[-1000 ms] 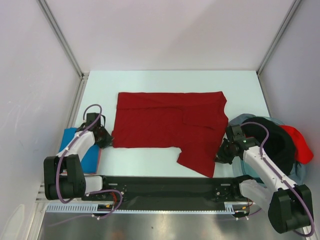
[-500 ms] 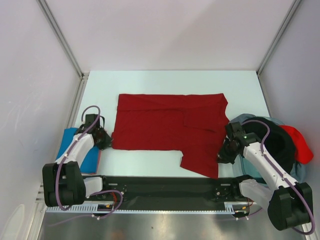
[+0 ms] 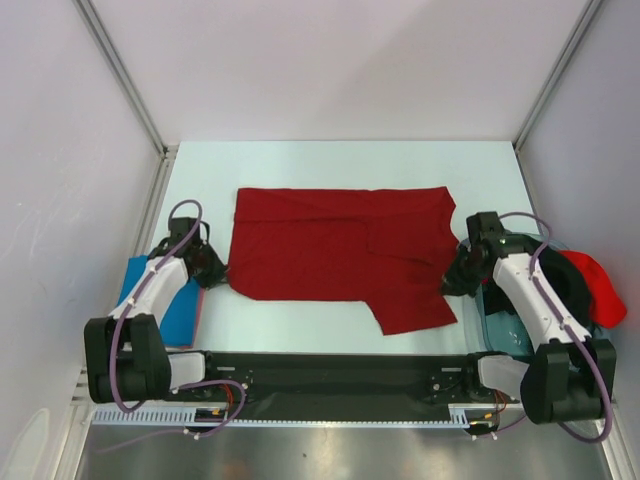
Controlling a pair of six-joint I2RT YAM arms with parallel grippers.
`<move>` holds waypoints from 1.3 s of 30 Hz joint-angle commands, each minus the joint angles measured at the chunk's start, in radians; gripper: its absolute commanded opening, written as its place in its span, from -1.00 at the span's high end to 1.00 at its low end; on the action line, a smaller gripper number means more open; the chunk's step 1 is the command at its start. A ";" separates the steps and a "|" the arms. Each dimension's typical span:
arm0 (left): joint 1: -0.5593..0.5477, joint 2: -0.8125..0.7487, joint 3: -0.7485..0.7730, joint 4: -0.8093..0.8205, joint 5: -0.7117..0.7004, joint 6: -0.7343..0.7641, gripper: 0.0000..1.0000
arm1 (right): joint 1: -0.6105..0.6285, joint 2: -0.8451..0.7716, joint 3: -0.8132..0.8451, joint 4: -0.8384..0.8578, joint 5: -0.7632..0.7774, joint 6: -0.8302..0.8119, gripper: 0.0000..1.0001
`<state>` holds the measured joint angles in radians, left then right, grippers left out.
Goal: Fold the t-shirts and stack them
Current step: Fold the tshirt
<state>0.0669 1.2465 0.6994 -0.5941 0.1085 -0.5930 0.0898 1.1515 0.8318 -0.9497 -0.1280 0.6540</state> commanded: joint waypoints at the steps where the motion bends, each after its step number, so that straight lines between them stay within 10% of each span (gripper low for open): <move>1: -0.015 0.051 0.122 0.039 0.020 0.033 0.99 | -0.048 0.078 0.098 0.031 -0.033 -0.088 1.00; 39: -0.004 0.720 0.776 0.020 0.036 -0.057 0.99 | -0.173 0.979 1.030 0.052 -0.312 -0.137 1.00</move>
<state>0.0574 1.9522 1.4174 -0.5751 0.1383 -0.6312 -0.0780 2.1025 1.8076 -0.8879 -0.4095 0.5217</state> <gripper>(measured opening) 0.011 0.011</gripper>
